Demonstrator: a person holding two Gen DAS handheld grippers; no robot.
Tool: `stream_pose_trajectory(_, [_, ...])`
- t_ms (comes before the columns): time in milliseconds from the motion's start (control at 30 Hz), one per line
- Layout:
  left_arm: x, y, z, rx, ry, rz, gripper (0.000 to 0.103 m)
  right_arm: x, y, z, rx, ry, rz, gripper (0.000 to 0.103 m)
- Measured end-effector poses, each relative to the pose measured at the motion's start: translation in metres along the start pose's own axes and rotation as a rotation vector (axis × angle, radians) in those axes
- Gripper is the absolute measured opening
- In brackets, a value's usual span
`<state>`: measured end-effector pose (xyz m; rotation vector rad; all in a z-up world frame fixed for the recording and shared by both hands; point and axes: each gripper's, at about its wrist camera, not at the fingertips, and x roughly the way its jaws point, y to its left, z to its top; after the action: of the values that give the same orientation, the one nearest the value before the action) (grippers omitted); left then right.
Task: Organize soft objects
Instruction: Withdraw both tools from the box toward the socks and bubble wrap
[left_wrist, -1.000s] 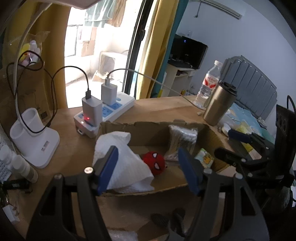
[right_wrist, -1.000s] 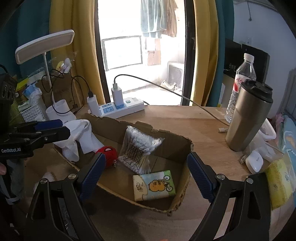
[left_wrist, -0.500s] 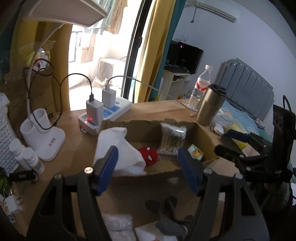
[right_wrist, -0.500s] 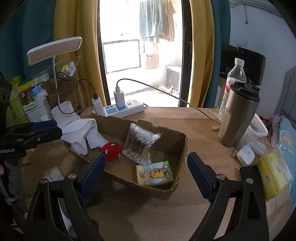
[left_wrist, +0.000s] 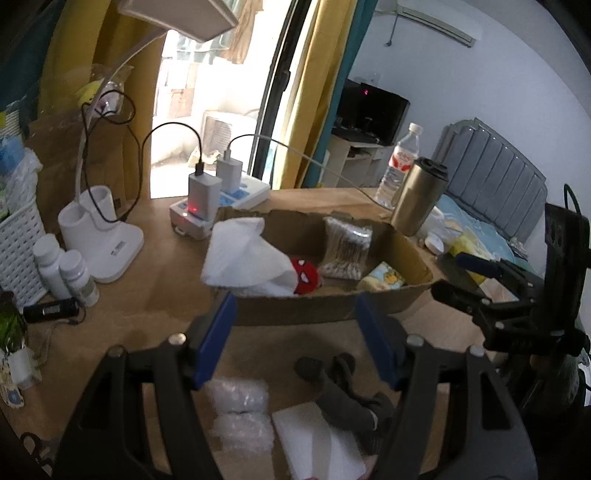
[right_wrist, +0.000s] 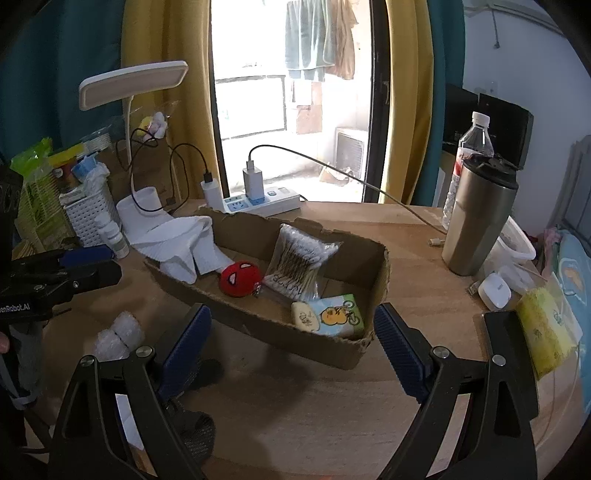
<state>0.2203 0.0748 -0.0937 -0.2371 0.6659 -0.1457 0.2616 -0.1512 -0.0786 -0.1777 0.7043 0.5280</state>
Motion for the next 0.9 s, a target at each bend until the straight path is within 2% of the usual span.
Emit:
stream_pose_trajectory(100, [-0.002, 0.001, -0.006, -0.005, 0.0, -0.001, 0.069, -0.001, 0.005, -0.004, -0.006, 0.005, 0.002, 0.092])
stream_pose_trajectory(233, [-0.005, -0.002, -0.017, 0.027, -0.001, 0.039, 0.069, -0.001, 0.013, -0.01, -0.016, 0.018, 0.006, 0.092])
stream_pose_trajectory(900, [-0.014, 0.027, -0.059, -0.015, 0.034, 0.05, 0.069, 0.015, 0.062, -0.039, -0.055, 0.079, 0.069, 0.092])
